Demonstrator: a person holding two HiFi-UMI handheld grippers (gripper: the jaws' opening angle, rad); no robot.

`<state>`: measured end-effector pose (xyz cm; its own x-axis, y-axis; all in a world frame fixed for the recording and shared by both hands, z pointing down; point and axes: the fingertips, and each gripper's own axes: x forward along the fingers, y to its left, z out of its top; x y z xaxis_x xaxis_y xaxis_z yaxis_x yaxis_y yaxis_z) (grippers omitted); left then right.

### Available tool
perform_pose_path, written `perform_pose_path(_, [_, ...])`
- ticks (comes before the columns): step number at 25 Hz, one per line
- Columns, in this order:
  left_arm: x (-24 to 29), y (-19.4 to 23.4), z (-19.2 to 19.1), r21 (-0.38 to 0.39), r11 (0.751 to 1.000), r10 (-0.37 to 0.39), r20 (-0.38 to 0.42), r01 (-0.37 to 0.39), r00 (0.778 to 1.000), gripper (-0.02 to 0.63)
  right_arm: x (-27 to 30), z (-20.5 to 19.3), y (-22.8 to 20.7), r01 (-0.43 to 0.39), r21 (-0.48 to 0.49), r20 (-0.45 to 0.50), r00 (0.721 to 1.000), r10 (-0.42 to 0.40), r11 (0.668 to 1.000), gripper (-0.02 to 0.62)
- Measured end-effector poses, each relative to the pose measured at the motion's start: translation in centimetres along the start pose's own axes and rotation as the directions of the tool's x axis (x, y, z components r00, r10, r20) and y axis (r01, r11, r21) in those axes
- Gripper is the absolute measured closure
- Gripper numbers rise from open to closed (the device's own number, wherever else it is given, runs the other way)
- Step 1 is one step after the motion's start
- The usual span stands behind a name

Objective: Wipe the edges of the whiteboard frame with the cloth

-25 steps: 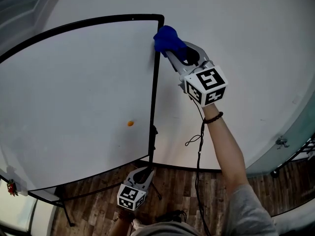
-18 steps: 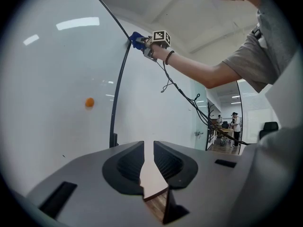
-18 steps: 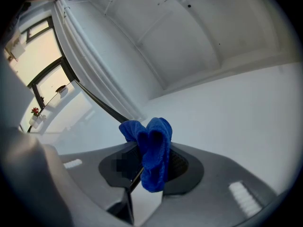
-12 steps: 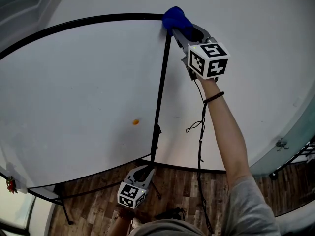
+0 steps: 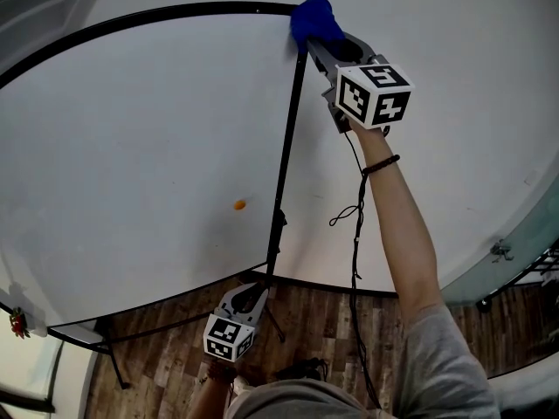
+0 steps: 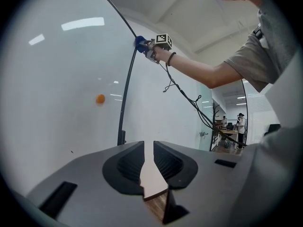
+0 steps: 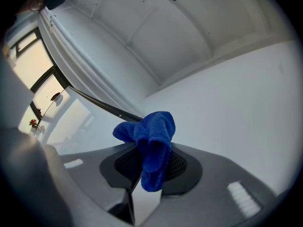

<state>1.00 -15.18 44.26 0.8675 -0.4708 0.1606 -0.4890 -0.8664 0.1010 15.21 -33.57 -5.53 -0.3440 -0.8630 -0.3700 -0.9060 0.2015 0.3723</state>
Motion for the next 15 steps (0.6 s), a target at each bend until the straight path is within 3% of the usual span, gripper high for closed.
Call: perform_pose_path(15, [1.5, -0.2, 0.1, -0.006, 1.000, -0.004, 0.007, 0.004, 1.000, 0.540, -0.5, -2.6, 0.7, -0.033, 0.042, -0.023, 0.999, 0.034, 0.999, 0.482])
